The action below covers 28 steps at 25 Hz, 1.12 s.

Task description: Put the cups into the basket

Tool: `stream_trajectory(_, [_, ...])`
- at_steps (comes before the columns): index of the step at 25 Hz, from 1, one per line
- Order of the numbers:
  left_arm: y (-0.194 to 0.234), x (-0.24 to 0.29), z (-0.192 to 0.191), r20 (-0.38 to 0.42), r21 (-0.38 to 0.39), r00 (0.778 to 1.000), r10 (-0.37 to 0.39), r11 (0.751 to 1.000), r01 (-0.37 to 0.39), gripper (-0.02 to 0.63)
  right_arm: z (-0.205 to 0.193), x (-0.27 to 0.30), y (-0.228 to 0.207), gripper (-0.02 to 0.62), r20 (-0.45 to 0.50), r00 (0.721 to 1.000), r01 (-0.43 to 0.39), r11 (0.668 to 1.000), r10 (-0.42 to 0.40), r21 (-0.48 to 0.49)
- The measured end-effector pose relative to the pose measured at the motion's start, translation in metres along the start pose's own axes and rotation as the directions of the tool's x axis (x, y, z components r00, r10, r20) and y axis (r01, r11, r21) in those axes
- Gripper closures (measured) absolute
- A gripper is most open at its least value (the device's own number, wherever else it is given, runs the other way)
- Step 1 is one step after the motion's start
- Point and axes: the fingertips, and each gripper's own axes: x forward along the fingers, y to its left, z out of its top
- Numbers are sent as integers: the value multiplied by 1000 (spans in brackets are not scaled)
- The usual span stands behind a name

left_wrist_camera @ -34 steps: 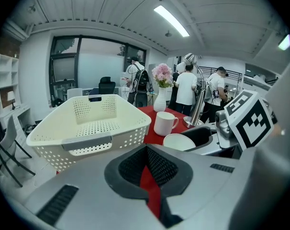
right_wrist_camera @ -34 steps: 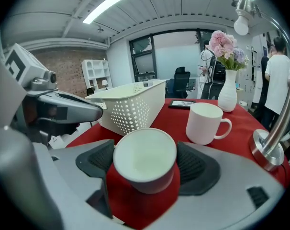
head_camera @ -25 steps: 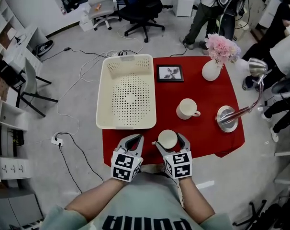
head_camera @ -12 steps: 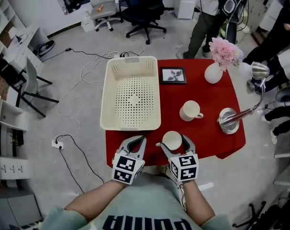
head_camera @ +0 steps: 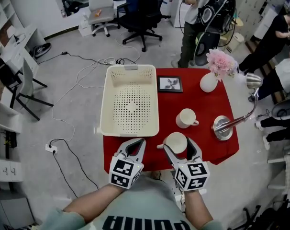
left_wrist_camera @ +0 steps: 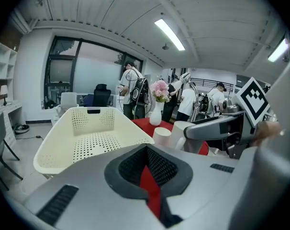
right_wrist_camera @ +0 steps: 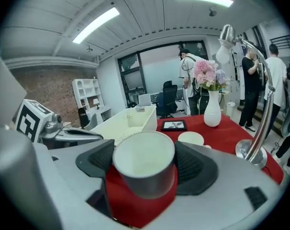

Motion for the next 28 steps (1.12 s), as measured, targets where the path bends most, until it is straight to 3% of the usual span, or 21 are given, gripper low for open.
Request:
stream_trajectory(6, [12,-7,26,47,-36,999,24,999,-22,603,40,-3,22,213,63,997,-50,998,51,-24])
stream_trajectory(14, [64,-35,57,116,-73,983,145,988,-137,603,82,33,69,213,71,984,-157,982,165,-100])
stream_trajectory(21, [118,-57,62,116,-121,954,278,957,-264,603,113,83,103,213,62,965,-243,959,255,-148])
stream_trajectory(28, [172,-64,70,98,-139,922,375,922,-360,603,130,142,119,213,29,961,-264,945,274,-195])
